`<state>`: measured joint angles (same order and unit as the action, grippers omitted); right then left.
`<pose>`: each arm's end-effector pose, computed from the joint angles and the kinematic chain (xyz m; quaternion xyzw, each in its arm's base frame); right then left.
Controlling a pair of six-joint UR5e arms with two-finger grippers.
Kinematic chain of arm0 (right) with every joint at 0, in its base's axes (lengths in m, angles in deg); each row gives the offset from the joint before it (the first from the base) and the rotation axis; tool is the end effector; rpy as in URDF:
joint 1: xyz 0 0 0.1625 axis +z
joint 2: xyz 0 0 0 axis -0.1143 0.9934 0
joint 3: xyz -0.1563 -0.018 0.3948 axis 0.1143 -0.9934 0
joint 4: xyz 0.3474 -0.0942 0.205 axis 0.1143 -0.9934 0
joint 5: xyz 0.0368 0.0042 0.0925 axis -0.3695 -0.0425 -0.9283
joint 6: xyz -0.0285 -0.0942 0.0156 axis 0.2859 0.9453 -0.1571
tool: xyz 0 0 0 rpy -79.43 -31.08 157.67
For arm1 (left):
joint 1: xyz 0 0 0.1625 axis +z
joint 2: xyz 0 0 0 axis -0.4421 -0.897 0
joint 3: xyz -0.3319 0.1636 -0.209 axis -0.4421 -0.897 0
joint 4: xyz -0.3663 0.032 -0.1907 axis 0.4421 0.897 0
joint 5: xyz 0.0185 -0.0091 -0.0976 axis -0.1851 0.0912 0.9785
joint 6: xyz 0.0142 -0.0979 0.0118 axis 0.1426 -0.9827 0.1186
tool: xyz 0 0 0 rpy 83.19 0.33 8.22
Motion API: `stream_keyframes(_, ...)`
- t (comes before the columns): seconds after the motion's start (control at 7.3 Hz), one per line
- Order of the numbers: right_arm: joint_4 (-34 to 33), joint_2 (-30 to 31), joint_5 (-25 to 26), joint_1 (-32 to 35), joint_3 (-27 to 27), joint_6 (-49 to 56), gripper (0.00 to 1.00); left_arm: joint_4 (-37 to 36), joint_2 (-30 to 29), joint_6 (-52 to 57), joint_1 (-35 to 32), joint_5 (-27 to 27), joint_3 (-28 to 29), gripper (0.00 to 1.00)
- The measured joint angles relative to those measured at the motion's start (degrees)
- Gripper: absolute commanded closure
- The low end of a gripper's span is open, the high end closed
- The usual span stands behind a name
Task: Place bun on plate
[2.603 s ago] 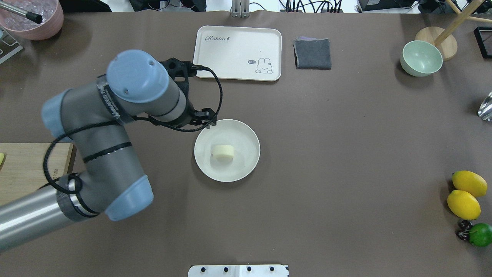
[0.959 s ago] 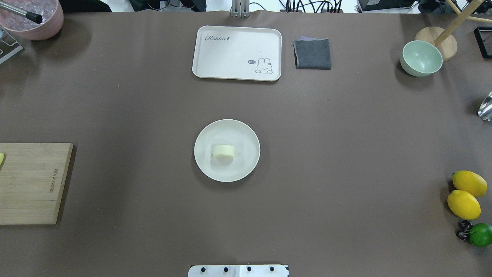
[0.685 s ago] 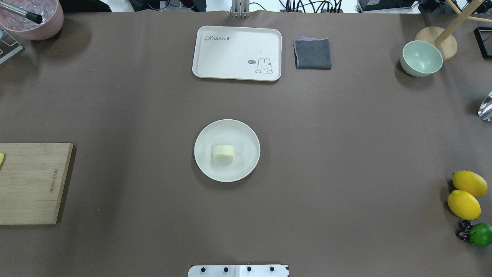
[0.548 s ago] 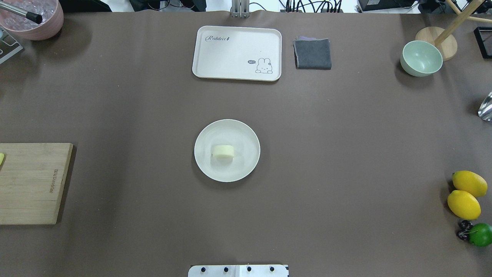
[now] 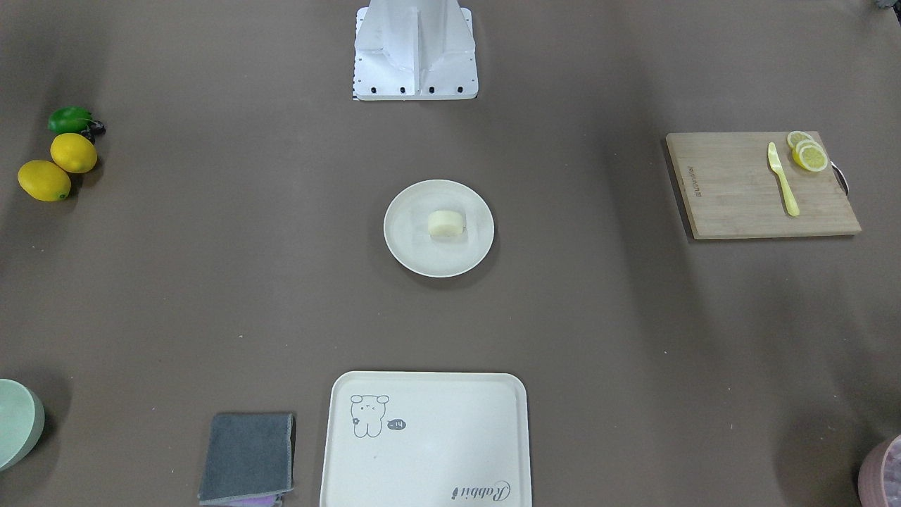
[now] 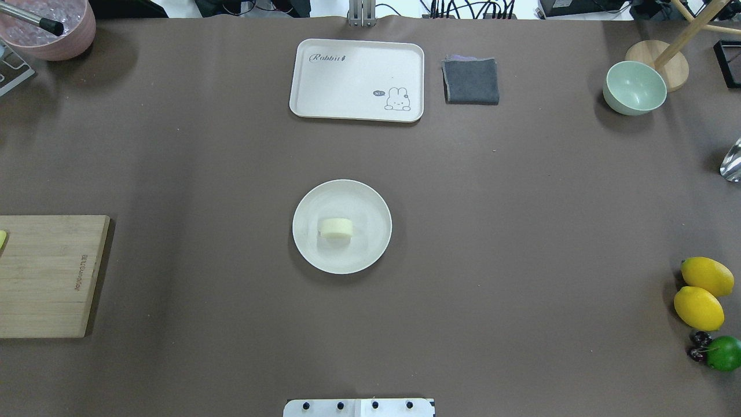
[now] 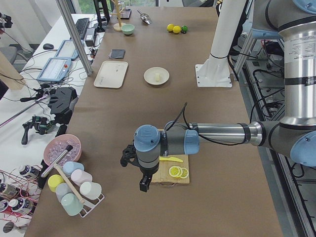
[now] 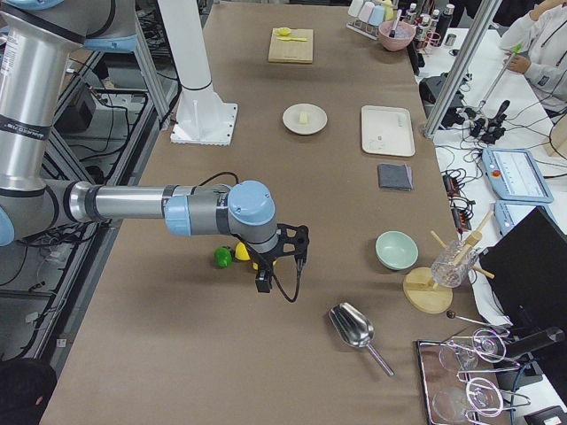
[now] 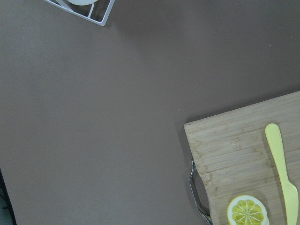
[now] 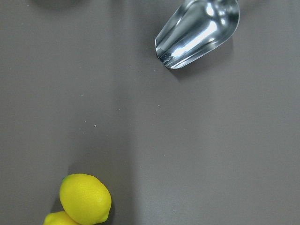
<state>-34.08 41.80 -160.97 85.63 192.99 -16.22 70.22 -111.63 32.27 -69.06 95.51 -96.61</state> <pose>0.0751 -0.3488 0.6029 0.0340 -0.3910 0.0371 0.9190 -0.1077 -0.4211 0.6709 0.0548 0.3435 0.1270 0.9289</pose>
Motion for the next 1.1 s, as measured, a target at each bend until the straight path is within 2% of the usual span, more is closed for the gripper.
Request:
stream_keyframes(0.68, 0.1, -0.1, -0.1, 0.0, 0.0, 0.0, 0.00, 0.3, 0.3, -0.6, -0.5, -0.1, 0.7, 0.02)
stream_keyframes(1.1, 0.1, -0.1, -0.1, 0.0, 0.0, 0.0, 0.00, 0.0, 0.2, -9.4, -0.6, 0.3, 0.1, 0.02)
